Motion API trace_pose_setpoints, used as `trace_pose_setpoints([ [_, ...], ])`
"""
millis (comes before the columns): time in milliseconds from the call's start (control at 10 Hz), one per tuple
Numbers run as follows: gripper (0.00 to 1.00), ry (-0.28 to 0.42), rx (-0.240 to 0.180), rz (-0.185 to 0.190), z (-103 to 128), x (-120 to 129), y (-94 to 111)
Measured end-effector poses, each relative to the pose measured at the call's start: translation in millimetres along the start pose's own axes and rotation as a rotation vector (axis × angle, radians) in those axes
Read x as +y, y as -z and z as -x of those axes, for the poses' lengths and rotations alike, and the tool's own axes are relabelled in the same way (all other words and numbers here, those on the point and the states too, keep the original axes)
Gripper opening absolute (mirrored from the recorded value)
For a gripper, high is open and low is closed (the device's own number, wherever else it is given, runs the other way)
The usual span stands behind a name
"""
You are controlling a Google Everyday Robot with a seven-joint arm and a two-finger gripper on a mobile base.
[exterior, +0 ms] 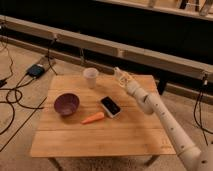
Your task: Stand the bottle upright
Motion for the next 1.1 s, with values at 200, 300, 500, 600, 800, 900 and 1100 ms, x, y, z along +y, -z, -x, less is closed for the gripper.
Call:
trace_pose_setpoints([
  [200, 0.0, -0.003, -0.021, 0.01, 3.9, -2.2, 8.9],
  [300, 0.0, -0.003, -0.024, 0.01, 4.3, -2.8, 9.9],
  [500, 0.0, 0.0, -0.033, 0.002, 5.4, -7.0, 11.4],
  [600, 0.0, 0.0, -0.033, 0.001, 5.2, -7.6, 10.8],
  [800, 0.0, 0.0, -0.033, 0.002, 5.4, -7.1, 11.2],
  [900, 0.0, 0.0, -0.033, 0.002, 5.5, -7.3, 11.1],
  [1100, 0.0, -0.056, -0.041, 0.025, 10.6, -1.6, 13.4],
])
